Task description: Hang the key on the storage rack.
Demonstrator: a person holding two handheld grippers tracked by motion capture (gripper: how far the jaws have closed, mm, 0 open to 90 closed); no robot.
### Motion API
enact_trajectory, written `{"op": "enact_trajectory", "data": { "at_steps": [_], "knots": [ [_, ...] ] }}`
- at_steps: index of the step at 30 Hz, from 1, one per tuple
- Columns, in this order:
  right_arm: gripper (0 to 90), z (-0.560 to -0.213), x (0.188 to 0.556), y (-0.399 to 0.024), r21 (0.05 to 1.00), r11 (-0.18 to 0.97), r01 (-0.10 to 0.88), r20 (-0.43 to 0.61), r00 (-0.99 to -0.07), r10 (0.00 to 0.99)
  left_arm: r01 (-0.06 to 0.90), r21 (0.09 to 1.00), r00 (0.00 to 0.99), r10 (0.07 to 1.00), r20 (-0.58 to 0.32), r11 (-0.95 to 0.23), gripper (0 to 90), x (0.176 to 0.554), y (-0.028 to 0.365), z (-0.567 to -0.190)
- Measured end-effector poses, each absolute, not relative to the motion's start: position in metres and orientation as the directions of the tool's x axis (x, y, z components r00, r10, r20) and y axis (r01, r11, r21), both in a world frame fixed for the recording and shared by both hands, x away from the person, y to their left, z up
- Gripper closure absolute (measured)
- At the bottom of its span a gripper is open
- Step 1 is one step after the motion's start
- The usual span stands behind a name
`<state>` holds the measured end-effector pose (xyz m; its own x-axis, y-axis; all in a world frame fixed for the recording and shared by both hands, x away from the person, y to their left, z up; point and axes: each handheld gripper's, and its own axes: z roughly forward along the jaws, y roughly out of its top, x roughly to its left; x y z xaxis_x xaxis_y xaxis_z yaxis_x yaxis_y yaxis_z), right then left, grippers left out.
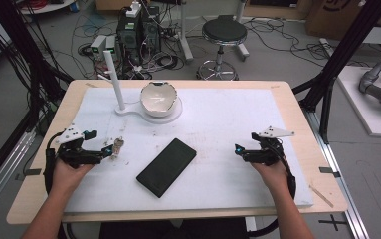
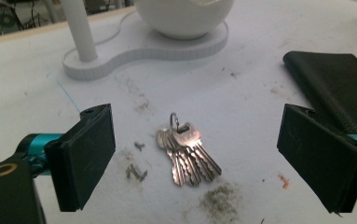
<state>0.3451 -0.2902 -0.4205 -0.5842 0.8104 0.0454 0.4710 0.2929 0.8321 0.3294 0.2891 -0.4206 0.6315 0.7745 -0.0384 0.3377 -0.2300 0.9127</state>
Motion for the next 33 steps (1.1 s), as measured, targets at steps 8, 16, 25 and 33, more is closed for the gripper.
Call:
{"op": "enact_trajectory", "data": {
  "at_steps": [8,16,25,33],
  "knots": [
    [15.9,-0.421,0.345,-0.288,0.831,0.308,0.464,0.024,-0.582,0.813,0.357,0.906,0.622,0.782,-0.05,-0.226,10.9,0.331,0.288,-0.423],
    [15.9,-0.422,0.346,-0.289,0.822,0.309,0.478,0.029,-0.578,0.816,0.386,0.897,0.617,0.783,-0.077,-0.215,11.0,0.333,0.29,-0.426],
    [15.9,-0.422,0.347,-0.289,0.825,0.307,0.475,0.025,-0.573,0.819,0.398,0.892,0.604,0.793,-0.081,-0.213,11.0,0.335,0.29,-0.428],
    [15.9,-0.423,0.349,-0.289,0.819,0.3,0.489,0.035,-0.564,0.825,0.429,0.878,0.583,0.807,-0.09,-0.212,13.5,0.345,0.287,-0.435]
  ]
}}
